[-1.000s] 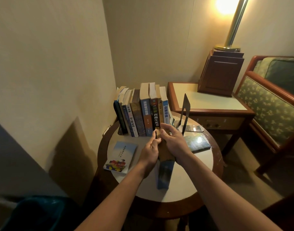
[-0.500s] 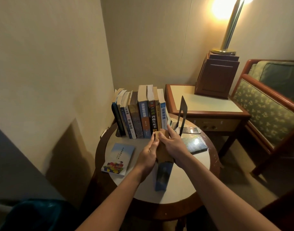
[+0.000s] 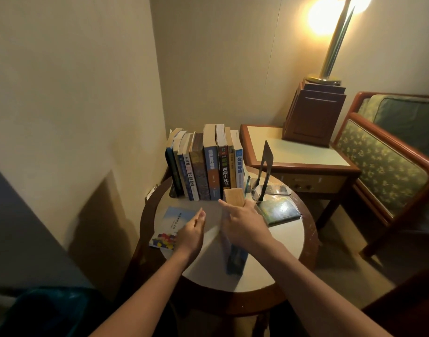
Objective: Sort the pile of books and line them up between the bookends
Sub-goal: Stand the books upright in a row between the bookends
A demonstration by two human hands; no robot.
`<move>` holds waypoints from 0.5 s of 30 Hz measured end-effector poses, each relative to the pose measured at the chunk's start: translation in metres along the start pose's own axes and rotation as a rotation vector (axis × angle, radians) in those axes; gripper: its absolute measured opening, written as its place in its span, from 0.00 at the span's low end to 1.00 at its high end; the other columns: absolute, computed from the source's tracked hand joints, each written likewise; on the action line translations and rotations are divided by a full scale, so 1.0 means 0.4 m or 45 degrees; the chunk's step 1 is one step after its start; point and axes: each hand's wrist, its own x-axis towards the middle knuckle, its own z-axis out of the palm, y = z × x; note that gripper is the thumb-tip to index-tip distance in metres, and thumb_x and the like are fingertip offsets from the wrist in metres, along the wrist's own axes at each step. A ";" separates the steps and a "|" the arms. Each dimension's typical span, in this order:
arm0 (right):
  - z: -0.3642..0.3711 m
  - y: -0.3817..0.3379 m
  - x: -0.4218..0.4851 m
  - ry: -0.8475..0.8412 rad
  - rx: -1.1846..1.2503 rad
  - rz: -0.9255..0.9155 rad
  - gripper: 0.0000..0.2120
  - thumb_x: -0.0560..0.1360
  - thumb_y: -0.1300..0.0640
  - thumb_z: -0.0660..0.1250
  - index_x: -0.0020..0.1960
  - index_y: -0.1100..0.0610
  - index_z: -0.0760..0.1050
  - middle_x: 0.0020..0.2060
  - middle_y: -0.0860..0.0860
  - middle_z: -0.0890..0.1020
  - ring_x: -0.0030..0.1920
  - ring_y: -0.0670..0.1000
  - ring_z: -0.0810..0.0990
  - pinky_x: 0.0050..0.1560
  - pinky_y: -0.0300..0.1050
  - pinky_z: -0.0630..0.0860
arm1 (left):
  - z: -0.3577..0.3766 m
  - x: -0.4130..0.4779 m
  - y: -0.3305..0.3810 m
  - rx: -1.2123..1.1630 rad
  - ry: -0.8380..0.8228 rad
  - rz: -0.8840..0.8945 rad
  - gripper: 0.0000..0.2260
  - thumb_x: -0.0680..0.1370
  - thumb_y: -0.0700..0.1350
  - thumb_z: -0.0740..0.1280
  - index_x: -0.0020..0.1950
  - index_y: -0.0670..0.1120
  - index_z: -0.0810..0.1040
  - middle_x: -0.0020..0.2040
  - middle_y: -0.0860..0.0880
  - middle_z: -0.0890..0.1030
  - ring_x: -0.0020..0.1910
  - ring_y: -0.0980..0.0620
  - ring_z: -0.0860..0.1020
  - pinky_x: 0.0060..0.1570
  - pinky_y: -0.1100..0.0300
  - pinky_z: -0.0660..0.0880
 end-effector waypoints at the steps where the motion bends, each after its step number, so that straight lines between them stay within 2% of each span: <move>1: 0.001 0.002 0.002 0.018 -0.060 -0.002 0.21 0.83 0.50 0.55 0.75 0.35 0.64 0.67 0.56 0.66 0.58 0.58 0.75 0.56 0.53 0.79 | -0.006 0.000 -0.015 0.081 -0.008 -0.003 0.23 0.85 0.57 0.51 0.78 0.52 0.65 0.75 0.49 0.71 0.74 0.47 0.68 0.70 0.53 0.64; 3: -0.004 0.005 -0.002 0.054 -0.189 -0.005 0.19 0.82 0.51 0.56 0.72 0.38 0.68 0.63 0.56 0.69 0.51 0.56 0.76 0.48 0.49 0.79 | -0.013 -0.006 -0.052 0.252 -0.036 0.033 0.23 0.85 0.57 0.51 0.79 0.51 0.63 0.76 0.47 0.70 0.74 0.46 0.67 0.70 0.52 0.64; 5: -0.011 0.016 -0.005 0.102 -0.248 0.004 0.17 0.82 0.52 0.58 0.69 0.41 0.69 0.62 0.57 0.69 0.52 0.58 0.78 0.50 0.51 0.81 | -0.013 -0.011 -0.092 0.470 -0.056 0.101 0.25 0.84 0.59 0.51 0.80 0.53 0.61 0.79 0.47 0.64 0.77 0.44 0.63 0.74 0.47 0.63; 7: -0.021 0.040 -0.001 0.142 -0.234 0.011 0.15 0.82 0.52 0.57 0.68 0.42 0.70 0.61 0.57 0.69 0.53 0.59 0.78 0.53 0.55 0.82 | -0.013 -0.007 -0.127 0.697 -0.066 0.137 0.26 0.83 0.62 0.51 0.80 0.56 0.57 0.82 0.50 0.55 0.80 0.44 0.54 0.77 0.42 0.57; 9: -0.034 0.077 0.007 0.152 -0.219 0.013 0.16 0.83 0.51 0.57 0.68 0.41 0.70 0.60 0.56 0.71 0.54 0.59 0.77 0.52 0.55 0.82 | -0.019 0.005 -0.154 0.871 -0.092 0.125 0.28 0.82 0.64 0.51 0.81 0.59 0.52 0.82 0.53 0.46 0.81 0.45 0.44 0.78 0.41 0.46; 12: -0.062 0.134 0.006 0.198 -0.142 0.009 0.16 0.84 0.51 0.58 0.70 0.40 0.71 0.63 0.55 0.74 0.56 0.56 0.77 0.45 0.45 0.81 | -0.032 0.024 -0.187 1.101 -0.177 0.053 0.31 0.81 0.67 0.48 0.81 0.59 0.44 0.81 0.51 0.35 0.79 0.42 0.34 0.76 0.40 0.36; 15: -0.095 0.175 0.007 0.248 -0.133 0.008 0.16 0.84 0.51 0.59 0.70 0.41 0.73 0.66 0.54 0.73 0.59 0.56 0.77 0.35 0.35 0.74 | -0.036 0.035 -0.214 1.203 -0.218 -0.001 0.34 0.81 0.68 0.45 0.81 0.56 0.36 0.80 0.49 0.31 0.78 0.41 0.31 0.76 0.40 0.33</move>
